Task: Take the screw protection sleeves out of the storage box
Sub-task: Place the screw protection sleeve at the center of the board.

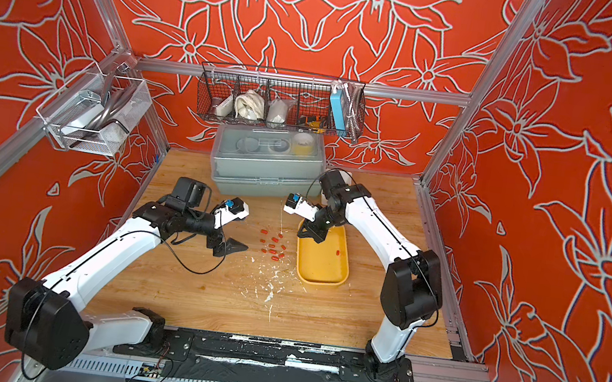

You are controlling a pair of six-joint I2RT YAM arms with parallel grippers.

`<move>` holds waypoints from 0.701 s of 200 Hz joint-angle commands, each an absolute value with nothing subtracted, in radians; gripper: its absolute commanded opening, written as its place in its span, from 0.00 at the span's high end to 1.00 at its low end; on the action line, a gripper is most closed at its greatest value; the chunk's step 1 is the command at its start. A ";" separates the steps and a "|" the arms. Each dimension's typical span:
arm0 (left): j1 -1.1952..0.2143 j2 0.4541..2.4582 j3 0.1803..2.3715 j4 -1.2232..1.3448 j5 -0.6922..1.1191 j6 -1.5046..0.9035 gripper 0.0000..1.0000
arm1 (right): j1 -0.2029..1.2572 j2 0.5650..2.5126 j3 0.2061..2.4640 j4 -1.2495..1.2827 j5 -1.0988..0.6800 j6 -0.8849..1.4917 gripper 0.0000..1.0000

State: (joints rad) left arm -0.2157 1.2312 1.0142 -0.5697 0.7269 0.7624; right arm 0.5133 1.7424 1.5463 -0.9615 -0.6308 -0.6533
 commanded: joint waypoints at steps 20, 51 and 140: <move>-0.147 1.212 1.097 -0.601 0.700 0.709 0.02 | 0.601 1.865 1.633 -0.902 -0.666 -0.480 1.00; -0.128 1.203 1.103 -0.603 0.696 0.695 0.02 | 0.626 1.966 1.676 -0.774 -0.571 -0.340 1.00; -0.120 1.149 1.063 -0.609 0.726 0.713 0.02 | 0.641 2.307 1.911 -0.675 -0.412 -0.137 1.00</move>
State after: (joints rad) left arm -0.1295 1.1763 1.0782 -0.5938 0.6968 0.7097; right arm 0.6292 2.2433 1.8427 -0.6720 -0.4667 -0.2031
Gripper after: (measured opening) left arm 0.984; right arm 0.047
